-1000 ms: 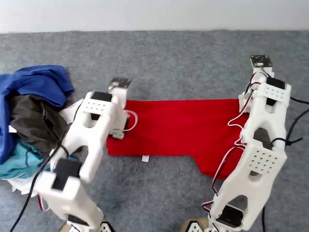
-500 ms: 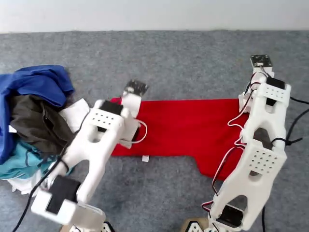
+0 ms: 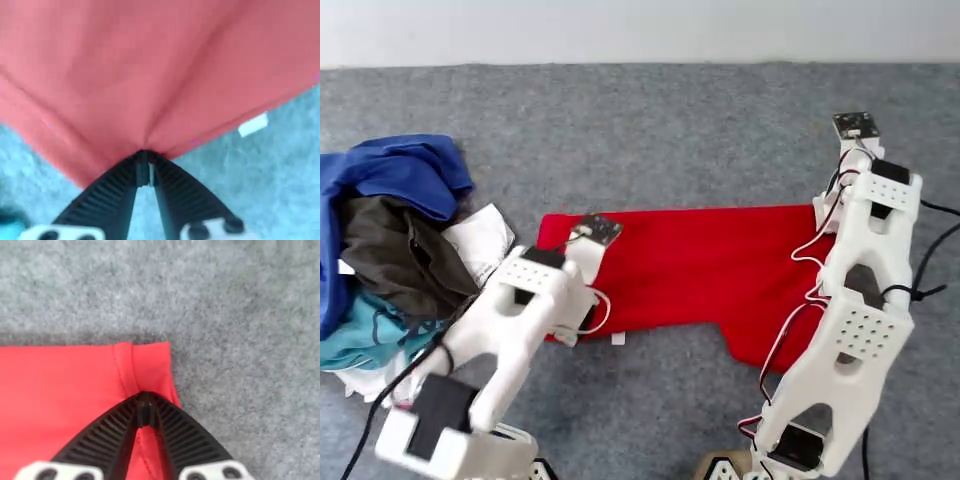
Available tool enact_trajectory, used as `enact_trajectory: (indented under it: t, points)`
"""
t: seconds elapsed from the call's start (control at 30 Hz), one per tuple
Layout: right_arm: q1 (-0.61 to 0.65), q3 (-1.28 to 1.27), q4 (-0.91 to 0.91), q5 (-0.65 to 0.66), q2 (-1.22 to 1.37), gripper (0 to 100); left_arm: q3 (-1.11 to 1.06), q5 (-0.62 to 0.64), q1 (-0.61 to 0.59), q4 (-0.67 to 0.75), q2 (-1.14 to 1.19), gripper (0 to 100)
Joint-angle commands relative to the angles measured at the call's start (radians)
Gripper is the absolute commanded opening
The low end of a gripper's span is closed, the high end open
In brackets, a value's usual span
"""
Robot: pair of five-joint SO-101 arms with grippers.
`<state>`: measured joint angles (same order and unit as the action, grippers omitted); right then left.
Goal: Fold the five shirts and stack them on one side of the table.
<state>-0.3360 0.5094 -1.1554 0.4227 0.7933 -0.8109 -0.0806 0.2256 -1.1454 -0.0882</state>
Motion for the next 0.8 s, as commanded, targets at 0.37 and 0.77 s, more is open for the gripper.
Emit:
enact_trajectory:
  t: [0.37, 0.77]
  points:
    - [0.090, 0.252, -0.312, 0.187, -0.136, 0.9, 0.441, -0.072, -0.087, -0.288, -0.506, 2]
    - [0.148, 0.385, -0.639, 0.416, -0.429, 1.0, 0.544, 0.152, -0.120, 0.186, 0.209, 1]
